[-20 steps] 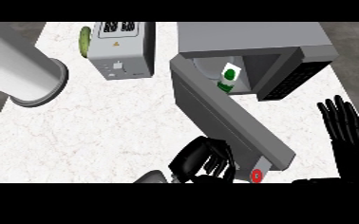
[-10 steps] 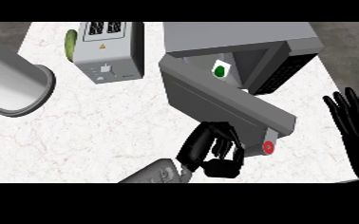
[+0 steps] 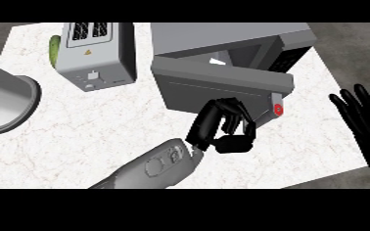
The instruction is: Pick up the milk, place it into the microwave and close the microwave
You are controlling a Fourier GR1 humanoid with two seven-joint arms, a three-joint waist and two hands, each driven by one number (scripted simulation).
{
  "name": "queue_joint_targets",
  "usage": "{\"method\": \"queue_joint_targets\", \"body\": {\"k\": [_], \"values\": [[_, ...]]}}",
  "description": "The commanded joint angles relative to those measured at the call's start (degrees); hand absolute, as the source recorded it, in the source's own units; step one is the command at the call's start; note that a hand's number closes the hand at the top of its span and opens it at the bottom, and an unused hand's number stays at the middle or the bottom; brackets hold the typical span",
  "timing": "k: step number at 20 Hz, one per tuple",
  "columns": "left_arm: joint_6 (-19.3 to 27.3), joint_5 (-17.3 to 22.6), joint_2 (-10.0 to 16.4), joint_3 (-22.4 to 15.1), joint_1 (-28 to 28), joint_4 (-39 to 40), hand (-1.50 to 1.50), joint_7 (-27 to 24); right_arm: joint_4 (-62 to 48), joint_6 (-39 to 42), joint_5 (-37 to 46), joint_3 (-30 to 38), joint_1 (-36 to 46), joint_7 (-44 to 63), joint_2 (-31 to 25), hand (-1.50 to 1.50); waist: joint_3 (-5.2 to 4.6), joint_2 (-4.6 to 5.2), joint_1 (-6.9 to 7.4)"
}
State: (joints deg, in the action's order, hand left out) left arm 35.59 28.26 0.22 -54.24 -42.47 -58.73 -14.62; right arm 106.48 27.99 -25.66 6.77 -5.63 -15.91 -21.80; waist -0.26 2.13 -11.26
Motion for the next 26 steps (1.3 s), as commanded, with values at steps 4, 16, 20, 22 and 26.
{"method": "queue_joint_targets", "body": {"k": [4, 16, 20, 22, 26], "values": [[3.45, 6.80, -0.22, 3.66, -6.59, 5.68, 1.50, -0.09, 2.40, 1.30, -4.13, -0.50, 1.01, 2.73, -1.26, -1.50, 0.00, 0.82, -3.50], [1.98, 16.80, -0.22, 12.27, -11.22, 9.61, 1.50, -7.94, 3.63, 1.50, -10.45, 0.93, 3.65, 5.92, -3.49, -1.50, -0.09, 2.45, -5.66], [2.27, 18.65, -0.22, 12.38, -11.33, 10.29, 1.50, -10.14, 4.80, 1.65, -11.68, 0.97, 3.89, 7.01, -4.35, -1.50, -0.06, 2.19, -6.32], [1.88, 19.34, -0.22, 12.39, -11.89, 11.00, 1.50, -10.83, 4.59, 1.50, -12.00, 1.65, 4.68, 6.94, -4.70, -1.50, 0.05, 2.27, -5.86], [1.20, 20.35, -0.22, 11.57, -11.20, 11.71, 1.50, -13.17, 4.97, 1.28, -13.30, 1.99, 5.87, 8.17, -5.80, -1.50, -0.06, 2.76, -6.03]]}}
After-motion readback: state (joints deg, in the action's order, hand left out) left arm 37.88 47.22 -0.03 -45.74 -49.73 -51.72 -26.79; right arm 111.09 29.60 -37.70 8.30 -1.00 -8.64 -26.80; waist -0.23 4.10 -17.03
